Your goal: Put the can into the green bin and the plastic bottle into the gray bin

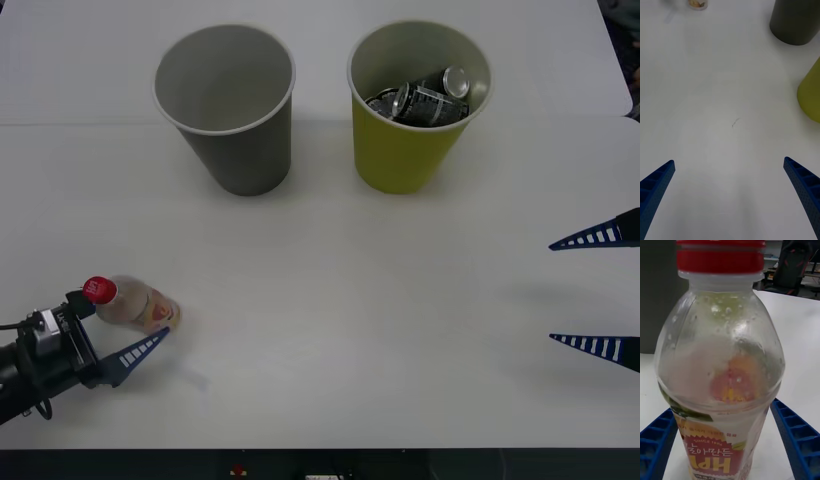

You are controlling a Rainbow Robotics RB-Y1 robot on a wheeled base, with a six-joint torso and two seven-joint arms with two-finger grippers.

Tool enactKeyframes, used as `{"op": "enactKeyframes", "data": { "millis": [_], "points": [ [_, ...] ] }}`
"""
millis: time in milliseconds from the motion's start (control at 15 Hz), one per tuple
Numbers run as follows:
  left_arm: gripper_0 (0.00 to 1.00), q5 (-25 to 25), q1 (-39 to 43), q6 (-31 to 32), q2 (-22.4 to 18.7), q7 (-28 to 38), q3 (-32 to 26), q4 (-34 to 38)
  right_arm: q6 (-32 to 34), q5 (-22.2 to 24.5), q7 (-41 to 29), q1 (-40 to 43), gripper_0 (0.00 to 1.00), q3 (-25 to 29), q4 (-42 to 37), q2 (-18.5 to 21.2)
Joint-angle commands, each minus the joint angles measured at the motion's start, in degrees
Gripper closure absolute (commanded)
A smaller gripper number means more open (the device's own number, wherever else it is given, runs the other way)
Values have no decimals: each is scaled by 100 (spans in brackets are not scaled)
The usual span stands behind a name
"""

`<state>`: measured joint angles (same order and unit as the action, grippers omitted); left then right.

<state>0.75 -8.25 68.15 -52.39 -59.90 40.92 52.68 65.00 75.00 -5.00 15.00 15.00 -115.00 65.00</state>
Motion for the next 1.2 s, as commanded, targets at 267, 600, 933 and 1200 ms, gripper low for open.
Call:
{"op": "enactKeyframes", "data": {
  "millis": [267, 600, 933, 1200],
  "points": [
    [100, 4, -1, -39, 9, 57, -13, 31, 0, 0, 0, 0, 0, 0, 0, 0],
    [100, -690, 16, -39, 0, 681, -462, 277, 0, 0, 0, 0, 0, 0, 0, 0],
    [100, -2536, 429, -39, -96, 2219, -2088, 1112, 0, 0, 0, 0, 0, 0, 0, 0],
    [100, -3740, 807, -39, -105, 3503, -3177, 2009, 0, 0, 0, 0, 0, 0, 0, 0]
  ]
}}
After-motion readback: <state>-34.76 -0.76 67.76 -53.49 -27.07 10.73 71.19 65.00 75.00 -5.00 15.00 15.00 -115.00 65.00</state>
